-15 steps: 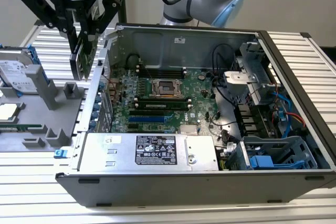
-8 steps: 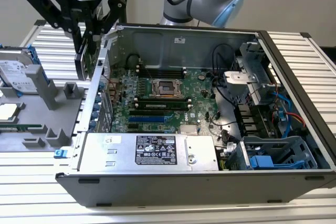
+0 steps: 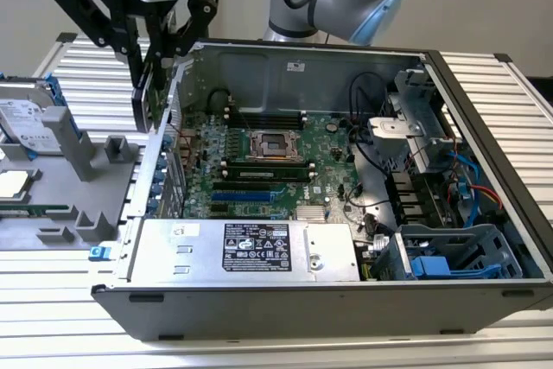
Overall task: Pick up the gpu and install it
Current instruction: 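Pick up the gpu and move the gpu toward the slot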
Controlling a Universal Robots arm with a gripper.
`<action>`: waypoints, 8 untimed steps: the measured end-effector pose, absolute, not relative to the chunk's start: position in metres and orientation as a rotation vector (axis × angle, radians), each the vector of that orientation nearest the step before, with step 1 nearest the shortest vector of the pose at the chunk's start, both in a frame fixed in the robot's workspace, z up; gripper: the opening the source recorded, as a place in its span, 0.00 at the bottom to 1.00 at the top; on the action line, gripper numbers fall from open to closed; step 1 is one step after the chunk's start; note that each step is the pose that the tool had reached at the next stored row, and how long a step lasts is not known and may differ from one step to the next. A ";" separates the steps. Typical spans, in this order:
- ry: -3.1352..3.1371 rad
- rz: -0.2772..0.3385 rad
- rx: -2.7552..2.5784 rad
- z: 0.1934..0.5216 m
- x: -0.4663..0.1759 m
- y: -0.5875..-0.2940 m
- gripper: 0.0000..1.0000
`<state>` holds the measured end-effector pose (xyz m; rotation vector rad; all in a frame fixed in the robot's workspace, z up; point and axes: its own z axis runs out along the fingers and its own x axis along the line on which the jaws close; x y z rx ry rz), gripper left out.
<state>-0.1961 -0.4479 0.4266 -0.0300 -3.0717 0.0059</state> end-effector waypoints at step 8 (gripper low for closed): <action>-3.070 0.006 -0.030 0.427 -0.187 -0.448 0.00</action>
